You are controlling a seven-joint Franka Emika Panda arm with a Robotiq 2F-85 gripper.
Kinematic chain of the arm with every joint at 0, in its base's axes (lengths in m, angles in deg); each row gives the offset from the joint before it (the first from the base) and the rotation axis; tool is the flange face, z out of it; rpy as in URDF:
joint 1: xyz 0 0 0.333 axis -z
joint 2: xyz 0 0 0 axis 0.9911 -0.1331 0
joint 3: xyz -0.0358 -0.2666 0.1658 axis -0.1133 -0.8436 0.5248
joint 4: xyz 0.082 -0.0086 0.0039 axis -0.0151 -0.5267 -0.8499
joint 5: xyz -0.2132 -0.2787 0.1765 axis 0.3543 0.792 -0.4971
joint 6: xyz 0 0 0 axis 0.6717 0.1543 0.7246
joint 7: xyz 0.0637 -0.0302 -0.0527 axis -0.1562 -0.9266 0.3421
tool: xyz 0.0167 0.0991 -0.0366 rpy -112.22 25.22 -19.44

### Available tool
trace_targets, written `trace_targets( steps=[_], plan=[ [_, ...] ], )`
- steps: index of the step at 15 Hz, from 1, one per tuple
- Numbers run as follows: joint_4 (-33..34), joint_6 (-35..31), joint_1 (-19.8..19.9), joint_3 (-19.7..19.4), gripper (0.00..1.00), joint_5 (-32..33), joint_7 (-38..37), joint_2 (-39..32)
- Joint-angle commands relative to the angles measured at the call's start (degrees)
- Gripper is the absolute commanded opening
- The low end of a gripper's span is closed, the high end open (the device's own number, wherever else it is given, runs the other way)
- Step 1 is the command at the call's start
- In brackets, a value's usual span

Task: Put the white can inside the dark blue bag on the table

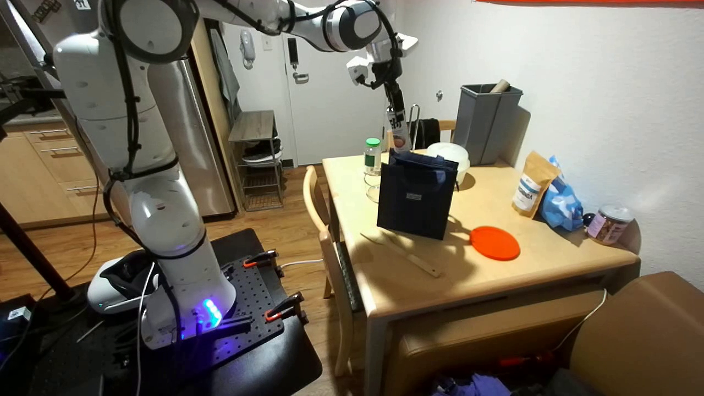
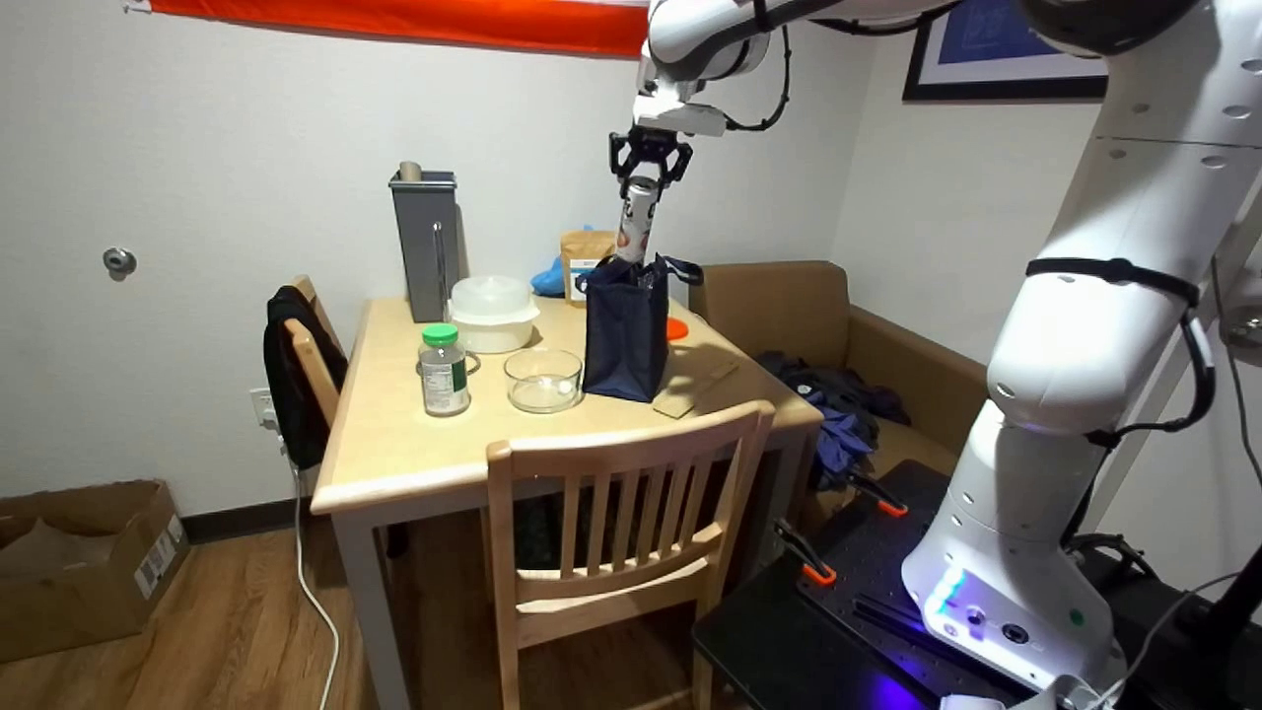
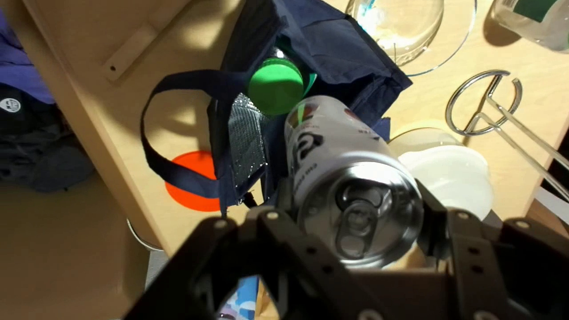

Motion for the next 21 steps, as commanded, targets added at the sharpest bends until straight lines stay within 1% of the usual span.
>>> trace_targets(
  steps=[1, 2, 3, 10, 11, 12, 18, 19, 21],
  plan=[
    [1.98, 1.95, 1.62, -0.41, 0.59, -2.63, 2.37, -0.9],
    [2.0, 1.86, 1.91, -0.46, 0.59, -3.0, 2.41, -1.01],
    [2.0, 1.71, 2.17, -0.5, 0.57, -3.2, 2.38, -1.11],
    [2.61, 2.06, 2.66, -0.76, 0.6, -5.91, 3.7, -1.79],
    [2.69, 2.12, 2.67, -0.77, 0.57, -6.48, 4.29, -1.89],
    [0.75, 0.36, 2.47, -0.59, 0.62, -4.68, 2.07, -1.03],
    [1.01, 0.36, 2.47, -0.63, 0.62, -5.26, 2.84, -1.39],
    [1.04, 0.54, 2.43, -0.59, 0.57, -5.35, 3.04, -1.48],
    [1.13, 0.75, 2.26, -0.46, 0.56, -4.89, 2.73, -1.94]
  ],
)
